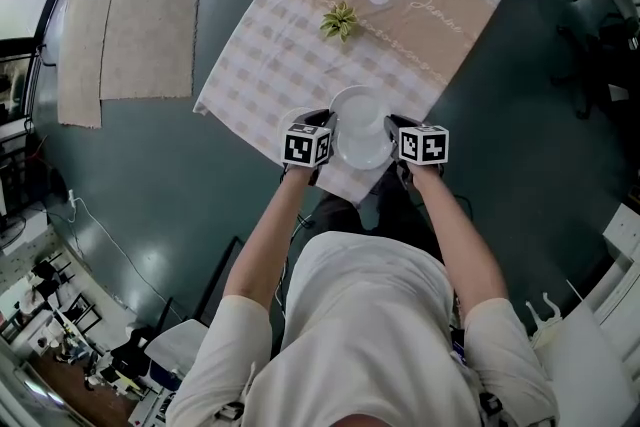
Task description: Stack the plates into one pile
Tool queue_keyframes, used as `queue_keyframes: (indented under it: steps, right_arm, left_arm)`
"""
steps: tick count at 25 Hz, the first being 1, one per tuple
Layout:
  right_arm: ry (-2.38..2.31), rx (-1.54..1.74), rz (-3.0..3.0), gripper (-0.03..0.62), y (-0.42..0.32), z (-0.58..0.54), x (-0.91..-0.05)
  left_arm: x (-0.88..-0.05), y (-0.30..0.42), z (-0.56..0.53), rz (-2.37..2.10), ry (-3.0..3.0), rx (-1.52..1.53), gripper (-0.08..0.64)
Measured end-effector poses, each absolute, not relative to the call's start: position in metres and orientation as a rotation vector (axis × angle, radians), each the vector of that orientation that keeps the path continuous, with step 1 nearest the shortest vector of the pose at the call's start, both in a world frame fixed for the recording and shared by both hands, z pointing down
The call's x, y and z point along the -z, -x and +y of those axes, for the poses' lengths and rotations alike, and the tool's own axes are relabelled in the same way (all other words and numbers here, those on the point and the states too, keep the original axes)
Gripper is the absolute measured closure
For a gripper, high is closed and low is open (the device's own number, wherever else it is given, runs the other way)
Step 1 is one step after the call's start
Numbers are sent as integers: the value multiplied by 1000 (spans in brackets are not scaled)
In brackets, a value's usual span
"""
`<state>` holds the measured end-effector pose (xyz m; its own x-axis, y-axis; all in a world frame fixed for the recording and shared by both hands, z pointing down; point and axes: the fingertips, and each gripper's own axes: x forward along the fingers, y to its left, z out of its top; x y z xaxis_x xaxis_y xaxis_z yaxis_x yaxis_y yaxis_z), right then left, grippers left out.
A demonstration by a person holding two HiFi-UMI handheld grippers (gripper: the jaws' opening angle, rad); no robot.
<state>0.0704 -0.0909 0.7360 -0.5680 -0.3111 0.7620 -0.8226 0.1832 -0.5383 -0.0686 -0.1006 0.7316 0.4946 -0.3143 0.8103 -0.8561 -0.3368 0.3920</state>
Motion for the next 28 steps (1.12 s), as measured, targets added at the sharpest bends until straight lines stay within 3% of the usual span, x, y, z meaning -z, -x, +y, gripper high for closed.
queue_keyframes:
  steps: [28]
  right_arm:
    - [-922, -1393, -1876, 534, -84, -14, -768]
  left_arm:
    - [-766, 56, -20, -895, -1800, -882, 512]
